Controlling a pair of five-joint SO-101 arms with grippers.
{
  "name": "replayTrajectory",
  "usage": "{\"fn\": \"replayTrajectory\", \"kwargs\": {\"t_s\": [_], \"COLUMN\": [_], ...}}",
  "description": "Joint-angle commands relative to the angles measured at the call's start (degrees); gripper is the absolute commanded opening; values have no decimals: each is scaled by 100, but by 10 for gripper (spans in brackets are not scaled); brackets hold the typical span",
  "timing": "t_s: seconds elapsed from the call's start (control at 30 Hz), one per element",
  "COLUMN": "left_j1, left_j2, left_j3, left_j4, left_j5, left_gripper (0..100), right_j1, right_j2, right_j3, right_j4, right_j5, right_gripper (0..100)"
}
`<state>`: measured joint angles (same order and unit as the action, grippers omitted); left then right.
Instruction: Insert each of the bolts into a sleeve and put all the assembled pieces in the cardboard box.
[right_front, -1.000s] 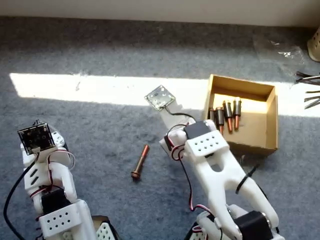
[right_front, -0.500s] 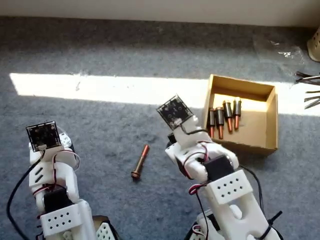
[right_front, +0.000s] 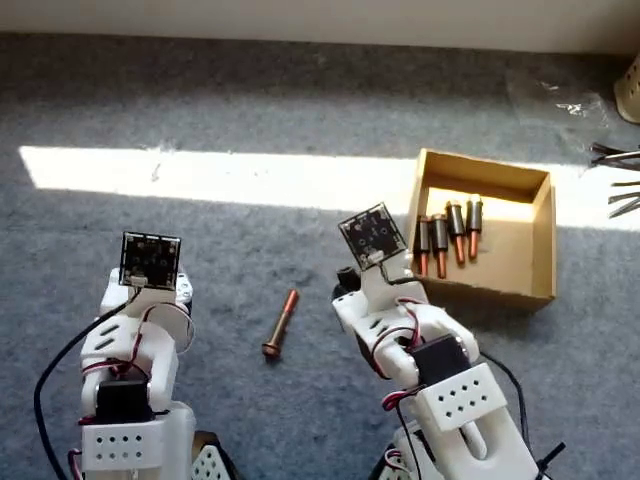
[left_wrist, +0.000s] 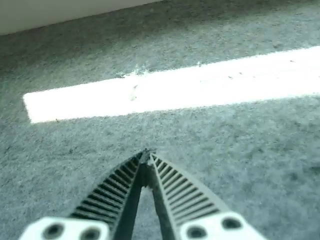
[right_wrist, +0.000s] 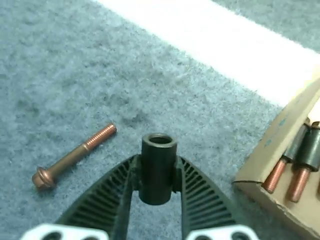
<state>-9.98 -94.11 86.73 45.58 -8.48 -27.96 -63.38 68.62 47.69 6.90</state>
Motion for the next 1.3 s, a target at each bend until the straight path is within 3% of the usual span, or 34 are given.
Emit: {"fn": "replayTrajectory", "kwargs": {"t_s": [0.0, 0.17, 0.47, 0.63, 0.83, 1.03, 1.27], "left_j1": [532, 1033, 1059, 1086, 1903, 2290, 2290], "left_j2": [-4, 4, 207, 1727, 3503, 4514, 5385], "left_j3": [-804, -1191, -2062, -2774, -3231, -3336, -3354], "left_j4": [510, 624, 668, 668, 659, 668, 800], "left_j5": [-18, -44, -44, -18, 9, 1055, 1222], "left_gripper": [7, 7, 7, 7, 7, 9, 11], "right_j1": [75, 84, 268, 338, 338, 338, 338], "right_j2": [-189, -901, -2580, -2870, -3275, -3934, -4075], "right_j3": [-40, 400, 1235, 1323, 1631, 1938, 2018], "right_j4": [-171, -295, -312, -48, -84, -48, 40], "right_j5": [-132, -167, -167, -510, -466, -457, -475], "right_gripper": [26, 26, 26, 26, 26, 26, 26]}}
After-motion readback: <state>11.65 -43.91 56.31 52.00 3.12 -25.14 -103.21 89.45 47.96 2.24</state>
